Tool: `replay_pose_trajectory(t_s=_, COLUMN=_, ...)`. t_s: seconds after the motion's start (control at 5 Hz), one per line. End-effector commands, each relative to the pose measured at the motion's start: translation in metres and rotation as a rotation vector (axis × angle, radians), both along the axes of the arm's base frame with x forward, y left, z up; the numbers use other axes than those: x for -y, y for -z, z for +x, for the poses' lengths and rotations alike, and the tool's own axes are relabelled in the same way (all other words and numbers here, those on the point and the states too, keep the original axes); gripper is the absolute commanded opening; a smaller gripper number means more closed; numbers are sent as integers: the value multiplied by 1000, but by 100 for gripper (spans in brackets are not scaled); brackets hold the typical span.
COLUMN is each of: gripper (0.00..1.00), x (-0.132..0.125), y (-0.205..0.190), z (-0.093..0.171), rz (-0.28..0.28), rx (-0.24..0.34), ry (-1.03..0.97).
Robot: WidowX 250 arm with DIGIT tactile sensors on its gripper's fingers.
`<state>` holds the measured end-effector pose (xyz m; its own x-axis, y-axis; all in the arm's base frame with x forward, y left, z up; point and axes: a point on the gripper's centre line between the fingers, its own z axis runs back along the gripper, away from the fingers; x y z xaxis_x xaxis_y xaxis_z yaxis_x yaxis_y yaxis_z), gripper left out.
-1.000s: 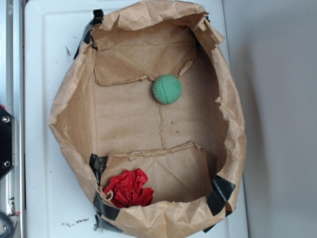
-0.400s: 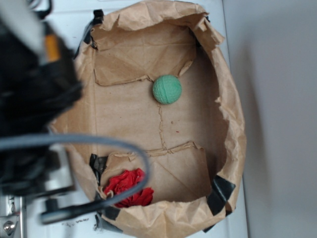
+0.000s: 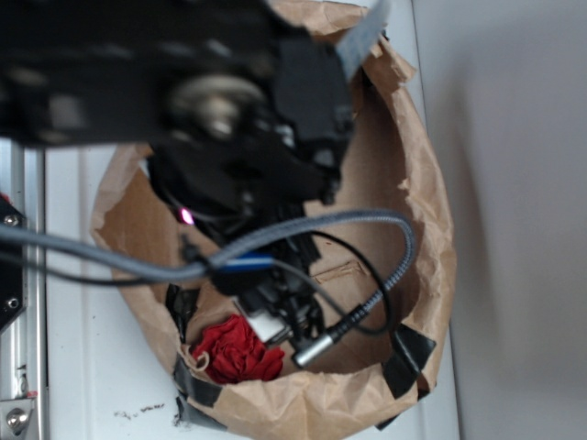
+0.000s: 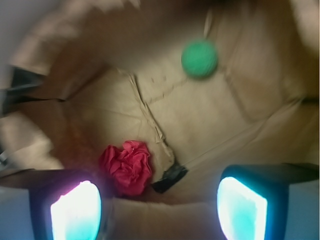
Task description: Grab the red paper.
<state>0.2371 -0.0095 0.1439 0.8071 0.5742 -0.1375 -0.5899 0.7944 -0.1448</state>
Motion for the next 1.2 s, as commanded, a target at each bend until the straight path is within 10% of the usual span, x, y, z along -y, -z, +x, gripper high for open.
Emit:
replay_pose_trajectory(t_s=0.0, gripper=100, x=12, y=27, z=-2, rz=-46, rx=31, ry=16)
replay_pose_trajectory(t_s=0.6, gripper=100, x=25, y=83, z=11, rz=-121, rx=-105, ry=-29)
replay_pose_trajectory(t_s=1.0, gripper=100, x=56, y=44, z=-10, rz=-426, rx=-34, ry=70)
